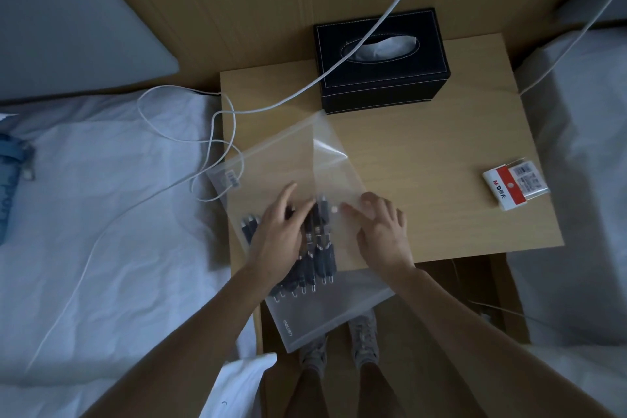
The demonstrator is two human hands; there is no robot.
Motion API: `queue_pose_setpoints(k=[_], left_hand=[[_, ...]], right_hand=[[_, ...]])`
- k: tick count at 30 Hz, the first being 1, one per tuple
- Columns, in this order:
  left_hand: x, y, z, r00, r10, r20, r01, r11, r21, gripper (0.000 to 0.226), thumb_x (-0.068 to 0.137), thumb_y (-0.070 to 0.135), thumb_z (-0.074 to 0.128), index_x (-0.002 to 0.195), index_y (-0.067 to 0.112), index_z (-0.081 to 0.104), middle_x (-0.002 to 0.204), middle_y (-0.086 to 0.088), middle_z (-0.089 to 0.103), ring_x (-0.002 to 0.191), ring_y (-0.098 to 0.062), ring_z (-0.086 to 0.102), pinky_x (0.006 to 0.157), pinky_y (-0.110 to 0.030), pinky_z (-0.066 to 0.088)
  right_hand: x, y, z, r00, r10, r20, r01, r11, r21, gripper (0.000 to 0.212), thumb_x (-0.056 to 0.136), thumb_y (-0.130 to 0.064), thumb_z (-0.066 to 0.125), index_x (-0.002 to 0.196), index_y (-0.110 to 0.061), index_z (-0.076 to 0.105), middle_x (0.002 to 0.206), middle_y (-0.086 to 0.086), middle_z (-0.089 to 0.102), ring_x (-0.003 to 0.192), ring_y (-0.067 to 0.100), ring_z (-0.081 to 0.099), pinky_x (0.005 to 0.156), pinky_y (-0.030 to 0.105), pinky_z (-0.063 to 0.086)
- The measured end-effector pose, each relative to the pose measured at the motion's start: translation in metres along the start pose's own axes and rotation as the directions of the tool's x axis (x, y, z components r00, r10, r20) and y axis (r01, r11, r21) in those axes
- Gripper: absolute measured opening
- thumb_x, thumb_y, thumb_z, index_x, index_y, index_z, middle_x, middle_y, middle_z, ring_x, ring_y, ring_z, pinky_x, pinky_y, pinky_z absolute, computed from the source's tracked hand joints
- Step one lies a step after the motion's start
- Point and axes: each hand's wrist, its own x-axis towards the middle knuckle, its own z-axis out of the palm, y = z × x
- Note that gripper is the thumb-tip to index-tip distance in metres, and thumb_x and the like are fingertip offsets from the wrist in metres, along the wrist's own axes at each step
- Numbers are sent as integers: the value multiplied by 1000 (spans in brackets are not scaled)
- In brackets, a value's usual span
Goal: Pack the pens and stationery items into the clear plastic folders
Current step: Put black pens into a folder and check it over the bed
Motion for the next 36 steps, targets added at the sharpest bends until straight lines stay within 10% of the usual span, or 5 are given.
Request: queue_pose_setpoints(k=[6,9,21,25,36], left_hand=[[-36,-40,-15,897,-428,-109,424,904,-51,33,92,12,55,125,10,51,137,-17,41,122,-37,48,91,-49,48],[-53,-48,-19,844,-533,-55,530,846,-54,35,96,20,51,128,9,46,128,-16,48,115,-33,52,88,-43,49],[-60,-50,-2,771,-635,48,599,697,-394,65,85,13,68,140,5,35,118,-11,59,101,-27,62,85,-43,54],[-65,-52,1,746,-662,72,598,618,-510,43,86,10,66,126,4,49,107,-7,65,96,-26,64,82,-41,53],[-76,-30,-56,742,-627,-237,333,652,-682,28,101,20,41,123,10,54,117,-7,53,102,-21,61,82,-41,57]], right_hand=[[22,3,-13,892,438,109,-448,830,333,48,91,-9,54,137,-12,44,129,11,45,117,27,44,103,41,37],[42,3,-16,840,504,198,-535,716,449,30,88,-13,54,118,-11,57,111,9,55,98,27,53,73,28,46],[41,-3,-7,824,450,345,-542,448,711,22,92,-3,55,74,-15,55,68,2,53,61,18,44,60,30,38],[28,-7,-13,833,415,366,-511,321,798,25,92,5,52,77,-15,52,71,3,59,60,13,52,55,27,47],[3,-46,-96,935,319,154,-259,319,912,16,91,2,56,86,-13,60,78,0,72,75,20,67,69,33,52]])
